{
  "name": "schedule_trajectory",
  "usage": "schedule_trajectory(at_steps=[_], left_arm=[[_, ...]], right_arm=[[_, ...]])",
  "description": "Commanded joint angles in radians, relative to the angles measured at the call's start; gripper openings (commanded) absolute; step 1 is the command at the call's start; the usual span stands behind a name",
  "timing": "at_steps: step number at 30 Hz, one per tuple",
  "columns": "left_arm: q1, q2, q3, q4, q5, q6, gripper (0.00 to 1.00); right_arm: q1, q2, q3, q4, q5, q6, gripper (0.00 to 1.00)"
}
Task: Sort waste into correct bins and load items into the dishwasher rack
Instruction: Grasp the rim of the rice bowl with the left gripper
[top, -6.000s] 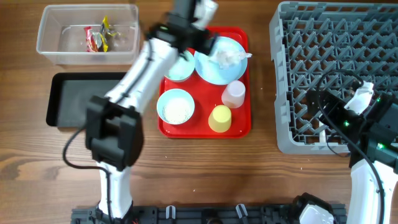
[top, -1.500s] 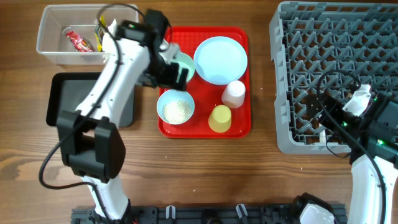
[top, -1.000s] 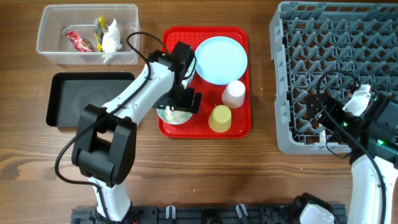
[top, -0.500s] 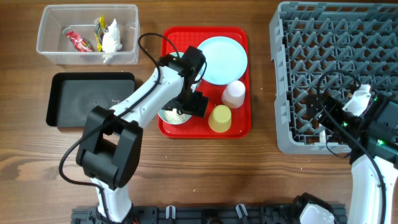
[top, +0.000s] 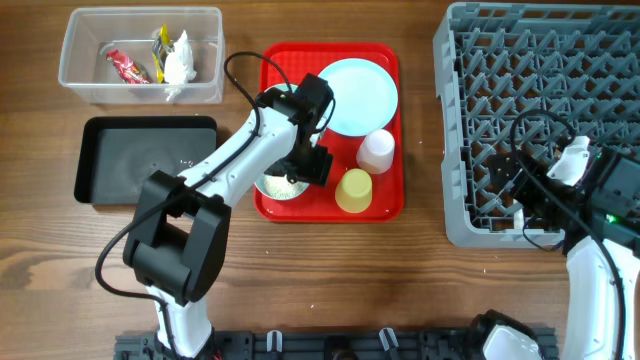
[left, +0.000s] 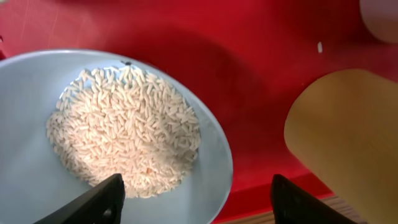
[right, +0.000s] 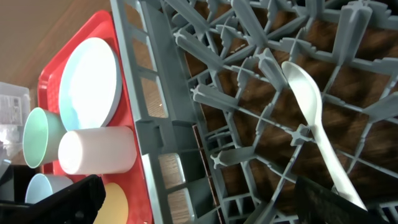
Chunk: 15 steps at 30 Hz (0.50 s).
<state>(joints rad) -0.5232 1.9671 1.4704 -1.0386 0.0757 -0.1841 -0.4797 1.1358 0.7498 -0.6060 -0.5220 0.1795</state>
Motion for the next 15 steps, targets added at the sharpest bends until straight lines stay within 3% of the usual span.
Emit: schedule_trajectory(at_steps=[1, 9, 15], left_arm=[[-0.003, 0.010, -0.014, 0.026, -0.007, -0.007, 0.66], [-0.004, 0.010, -0.014, 0.101, -0.006, -0.007, 0.49], [-0.023, 0.010, -0.081, 0.169, -0.006, -0.007, 0.45]], right_arm=[[-0.005, 0.013, 0.008, 0.002, 0.010, 0.005, 1.00], [-0.005, 0.014, 0.008, 0.004, -0.003, 0.004, 1.00], [-0.005, 0.003, 0.036, 0.041, -0.169, -0.053, 1.00]])
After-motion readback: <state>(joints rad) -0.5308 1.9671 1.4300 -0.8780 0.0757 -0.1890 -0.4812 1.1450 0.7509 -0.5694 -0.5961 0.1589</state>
